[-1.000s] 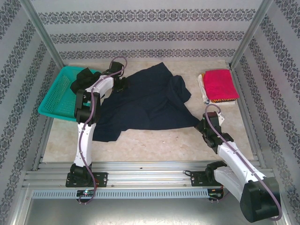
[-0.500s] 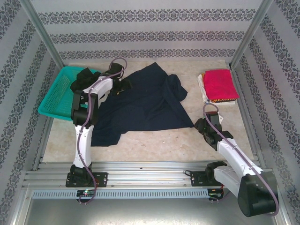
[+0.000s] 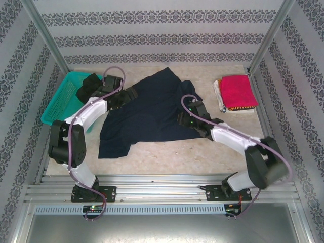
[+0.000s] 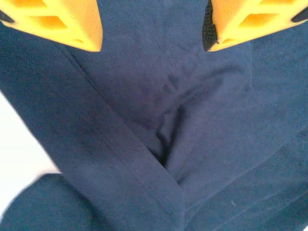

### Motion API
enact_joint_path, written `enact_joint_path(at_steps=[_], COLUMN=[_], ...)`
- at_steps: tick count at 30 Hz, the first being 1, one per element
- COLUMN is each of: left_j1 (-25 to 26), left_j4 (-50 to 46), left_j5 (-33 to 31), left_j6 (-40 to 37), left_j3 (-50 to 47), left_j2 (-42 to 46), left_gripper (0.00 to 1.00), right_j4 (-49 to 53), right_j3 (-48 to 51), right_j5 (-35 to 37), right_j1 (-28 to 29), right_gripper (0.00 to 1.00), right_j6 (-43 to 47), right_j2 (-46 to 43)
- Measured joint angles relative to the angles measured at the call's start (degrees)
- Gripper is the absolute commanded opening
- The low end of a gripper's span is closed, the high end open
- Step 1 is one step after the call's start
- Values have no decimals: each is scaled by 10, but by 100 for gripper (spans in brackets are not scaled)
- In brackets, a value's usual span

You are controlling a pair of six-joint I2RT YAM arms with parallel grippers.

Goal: Fold and stack the t-shirts

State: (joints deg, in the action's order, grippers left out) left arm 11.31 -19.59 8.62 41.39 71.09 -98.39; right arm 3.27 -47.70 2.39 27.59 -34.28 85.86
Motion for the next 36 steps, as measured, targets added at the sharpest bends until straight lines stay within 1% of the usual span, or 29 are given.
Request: enact_joint_path(at_steps=[4,8,14,17,20,23,24,26,28,30,32,36], left_j1=[3,6,6,6,6,7,7,7,7,8,10,14], left_j4=[4,12,26,26,22,11,5,-9,-22,-28,-33,-40], left_j5=[11,14,19,19,19,21,20,14,3,-19,-47,-91], left_j6=[17,23,24,24,22,13,10,5,-1,-2,6,43], left_j3=[-49,-43,48,95,136,160,161,161,154,127,85,3], left_j2=[-40,-94,-161,-196,-222,-232,-232,-226,-208,-167,-106,12], left_gripper=[75,74,72,72,74,80,83,93,99,100,100,93], right_j4=[-15,-27,-14,-9,-9,-9,-9,-9,-9,-8,-6,-7], right_j3=[-75,-124,-197,-256,-301,-323,-323,-322,-306,-281,-251,-197], right_j5=[-20,-49,-77,-102,-141,-172,-177,-185,-186,-186,-184,-183], right_j1=[-7,-37,-87,-110,-134,-149,-151,-153,-153,-150,-147,-136], right_gripper=[54,53,53,54,54,55,55,55,55,56,56,56], right_j6=[-3,-14,-17,-19,-25,-26,-26,-21,-14,-7,1,12], right_j2=[99,173,271,310,347,358,358,356,341,313,274,197])
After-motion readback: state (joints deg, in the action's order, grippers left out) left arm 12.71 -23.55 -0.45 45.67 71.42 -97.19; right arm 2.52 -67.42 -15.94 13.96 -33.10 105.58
